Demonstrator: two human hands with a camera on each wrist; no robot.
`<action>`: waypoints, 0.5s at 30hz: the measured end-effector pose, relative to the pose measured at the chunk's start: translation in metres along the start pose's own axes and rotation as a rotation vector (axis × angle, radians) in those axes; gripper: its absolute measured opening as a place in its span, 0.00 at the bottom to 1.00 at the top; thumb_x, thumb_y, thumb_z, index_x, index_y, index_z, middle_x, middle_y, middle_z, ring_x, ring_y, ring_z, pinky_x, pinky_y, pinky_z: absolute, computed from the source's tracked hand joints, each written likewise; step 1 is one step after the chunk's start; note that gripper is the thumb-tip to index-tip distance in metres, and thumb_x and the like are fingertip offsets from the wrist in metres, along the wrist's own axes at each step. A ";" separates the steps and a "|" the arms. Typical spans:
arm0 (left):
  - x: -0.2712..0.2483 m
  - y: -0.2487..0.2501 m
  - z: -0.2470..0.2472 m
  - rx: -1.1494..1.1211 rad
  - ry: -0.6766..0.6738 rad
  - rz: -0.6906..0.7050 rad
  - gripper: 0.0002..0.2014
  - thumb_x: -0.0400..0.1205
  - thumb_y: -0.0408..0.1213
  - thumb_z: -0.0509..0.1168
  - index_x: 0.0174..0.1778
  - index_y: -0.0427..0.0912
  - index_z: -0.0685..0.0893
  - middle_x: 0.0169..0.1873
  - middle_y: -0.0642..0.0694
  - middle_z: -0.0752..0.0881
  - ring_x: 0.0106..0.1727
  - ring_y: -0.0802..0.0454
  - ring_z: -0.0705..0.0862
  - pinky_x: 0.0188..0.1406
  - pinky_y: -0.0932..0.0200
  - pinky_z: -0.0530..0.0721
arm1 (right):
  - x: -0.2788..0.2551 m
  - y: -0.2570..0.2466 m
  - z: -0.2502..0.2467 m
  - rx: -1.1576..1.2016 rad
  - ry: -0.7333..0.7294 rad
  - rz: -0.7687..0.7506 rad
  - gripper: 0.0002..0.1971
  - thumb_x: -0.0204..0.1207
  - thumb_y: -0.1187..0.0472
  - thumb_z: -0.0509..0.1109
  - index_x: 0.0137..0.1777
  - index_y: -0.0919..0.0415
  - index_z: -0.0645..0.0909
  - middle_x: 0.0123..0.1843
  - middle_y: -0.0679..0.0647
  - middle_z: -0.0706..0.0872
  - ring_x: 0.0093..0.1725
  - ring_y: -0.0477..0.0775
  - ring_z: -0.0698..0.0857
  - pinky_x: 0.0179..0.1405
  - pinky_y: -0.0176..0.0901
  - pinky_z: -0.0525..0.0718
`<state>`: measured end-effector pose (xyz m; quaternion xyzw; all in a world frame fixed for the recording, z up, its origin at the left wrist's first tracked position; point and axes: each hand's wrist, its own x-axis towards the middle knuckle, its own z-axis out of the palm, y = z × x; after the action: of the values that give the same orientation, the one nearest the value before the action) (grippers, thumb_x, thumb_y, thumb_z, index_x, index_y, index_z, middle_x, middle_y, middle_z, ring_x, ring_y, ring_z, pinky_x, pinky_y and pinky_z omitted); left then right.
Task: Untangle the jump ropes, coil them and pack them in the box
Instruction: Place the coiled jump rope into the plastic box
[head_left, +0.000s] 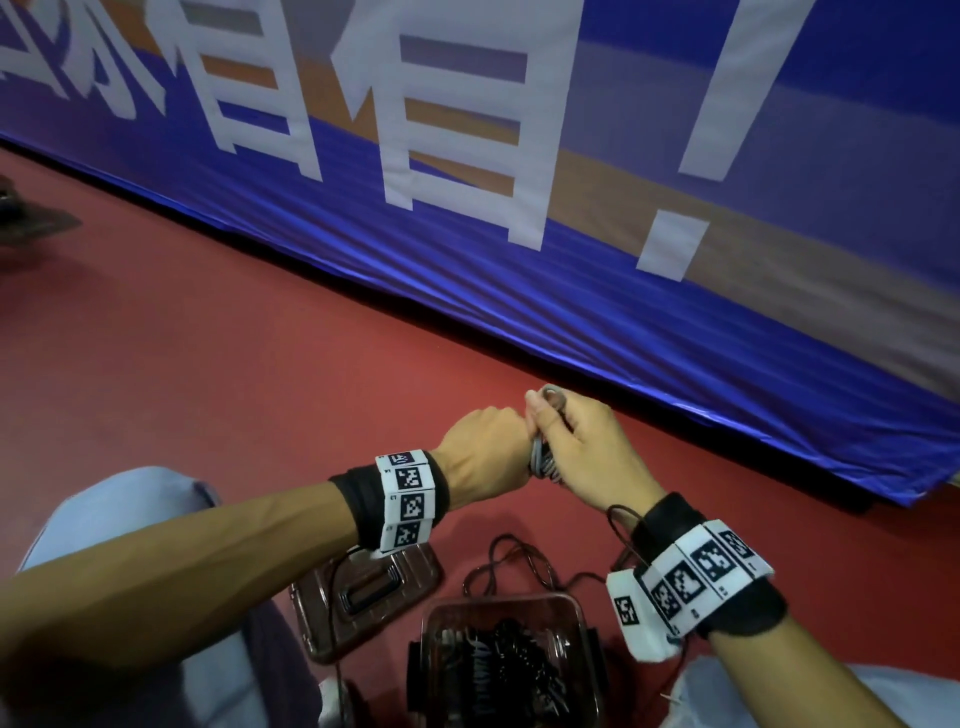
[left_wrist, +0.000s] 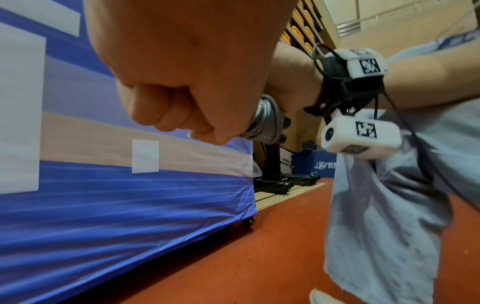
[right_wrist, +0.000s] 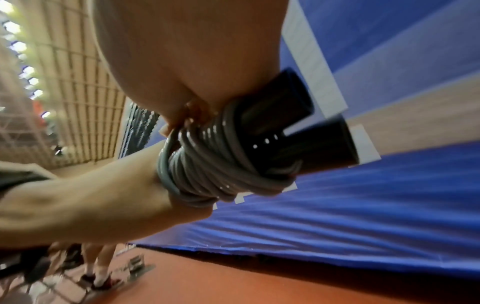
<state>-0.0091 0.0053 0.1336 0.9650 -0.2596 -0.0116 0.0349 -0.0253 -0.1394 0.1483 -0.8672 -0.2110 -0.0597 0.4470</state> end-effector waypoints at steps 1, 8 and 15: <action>-0.001 0.000 -0.003 0.045 -0.004 0.005 0.13 0.81 0.34 0.60 0.60 0.35 0.79 0.44 0.37 0.88 0.41 0.34 0.87 0.35 0.50 0.74 | 0.002 0.005 0.001 0.042 0.008 0.038 0.20 0.92 0.54 0.60 0.37 0.59 0.78 0.35 0.49 0.79 0.36 0.47 0.80 0.42 0.45 0.77; -0.013 0.000 -0.015 0.094 0.019 0.046 0.10 0.80 0.30 0.61 0.56 0.36 0.79 0.45 0.37 0.87 0.42 0.32 0.86 0.33 0.48 0.73 | 0.006 0.018 0.016 0.062 -0.040 0.274 0.25 0.93 0.51 0.53 0.39 0.61 0.80 0.38 0.38 0.88 0.38 0.31 0.85 0.42 0.30 0.78; -0.018 -0.004 -0.011 -0.503 -0.114 0.026 0.09 0.77 0.37 0.70 0.49 0.42 0.79 0.35 0.53 0.82 0.34 0.56 0.83 0.29 0.64 0.78 | -0.003 0.014 0.026 -0.333 0.039 0.170 0.20 0.92 0.46 0.49 0.48 0.55 0.76 0.32 0.53 0.84 0.32 0.57 0.84 0.31 0.53 0.78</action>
<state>-0.0219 0.0187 0.1441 0.9203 -0.2627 -0.1299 0.2591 -0.0247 -0.1268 0.1211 -0.9427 -0.1153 -0.0725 0.3045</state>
